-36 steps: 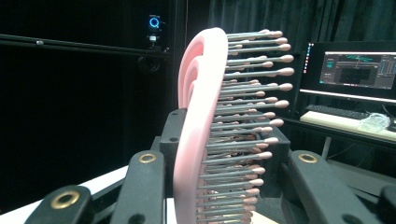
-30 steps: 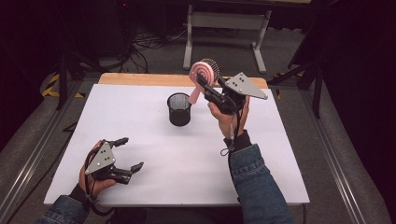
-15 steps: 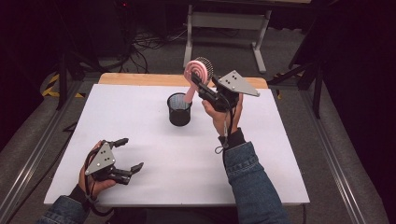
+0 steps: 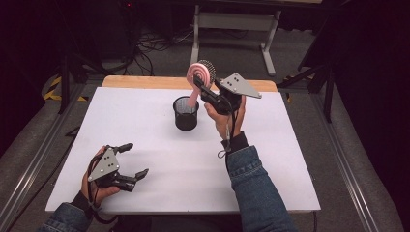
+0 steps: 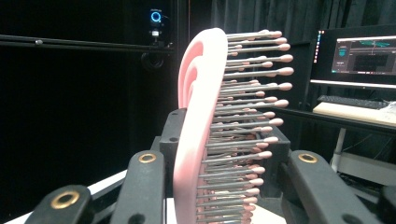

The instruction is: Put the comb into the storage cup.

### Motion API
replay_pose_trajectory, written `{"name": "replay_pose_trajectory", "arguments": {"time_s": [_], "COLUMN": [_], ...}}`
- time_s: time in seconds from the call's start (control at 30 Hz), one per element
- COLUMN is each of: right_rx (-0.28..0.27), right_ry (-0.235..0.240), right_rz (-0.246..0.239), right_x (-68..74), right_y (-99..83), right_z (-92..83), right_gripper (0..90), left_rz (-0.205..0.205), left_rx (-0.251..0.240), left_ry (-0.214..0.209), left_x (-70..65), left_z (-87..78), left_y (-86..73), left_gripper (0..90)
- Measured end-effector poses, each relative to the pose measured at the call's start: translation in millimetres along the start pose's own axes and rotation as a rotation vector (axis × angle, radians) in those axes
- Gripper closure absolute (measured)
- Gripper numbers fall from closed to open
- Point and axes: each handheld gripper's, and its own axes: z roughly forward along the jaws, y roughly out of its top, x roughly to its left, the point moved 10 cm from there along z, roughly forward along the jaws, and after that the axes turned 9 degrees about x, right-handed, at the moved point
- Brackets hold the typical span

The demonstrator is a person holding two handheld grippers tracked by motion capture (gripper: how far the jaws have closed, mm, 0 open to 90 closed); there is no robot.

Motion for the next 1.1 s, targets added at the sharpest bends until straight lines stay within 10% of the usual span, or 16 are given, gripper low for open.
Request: {"name": "replay_pose_trajectory", "arguments": {"time_s": [1.1], "right_rx": [0.075], "right_ry": [0.033], "right_rz": [0.129], "right_x": [-0.6], "right_y": [-50.1], "right_z": [28.1], "right_gripper": [63.0], "left_rz": [0.003], "left_rx": [0.008], "left_ry": [-0.012], "left_x": [-1.8], "left_z": [0.7], "left_y": [-0.9], "left_gripper": [5.9]}}
